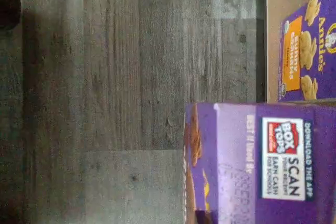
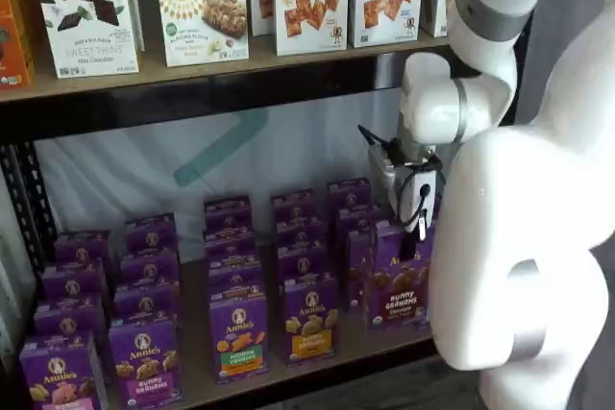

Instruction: Pick up the purple box with a brown patch in the center, on the bottom shelf, the fifth box from the left

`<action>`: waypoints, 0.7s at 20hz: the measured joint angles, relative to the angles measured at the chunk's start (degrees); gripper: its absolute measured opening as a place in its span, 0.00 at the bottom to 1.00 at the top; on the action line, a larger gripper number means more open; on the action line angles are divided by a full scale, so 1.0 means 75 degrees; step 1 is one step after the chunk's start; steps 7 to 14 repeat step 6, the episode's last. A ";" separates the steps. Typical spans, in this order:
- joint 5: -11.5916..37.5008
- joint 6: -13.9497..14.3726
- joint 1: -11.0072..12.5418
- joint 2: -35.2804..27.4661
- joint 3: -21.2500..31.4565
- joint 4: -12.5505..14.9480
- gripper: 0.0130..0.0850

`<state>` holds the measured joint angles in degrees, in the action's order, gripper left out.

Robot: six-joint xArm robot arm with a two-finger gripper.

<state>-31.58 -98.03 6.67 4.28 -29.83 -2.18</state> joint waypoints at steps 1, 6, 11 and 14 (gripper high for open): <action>-0.0181 0.0075 -0.0039 0.0171 0.0012 0.0037 0.17; -0.1055 0.0410 -0.0248 0.0908 0.0002 0.0170 0.17; -0.1055 0.0410 -0.0248 0.0908 0.0002 0.0170 0.17; -0.1055 0.0410 -0.0248 0.0908 0.0002 0.0170 0.17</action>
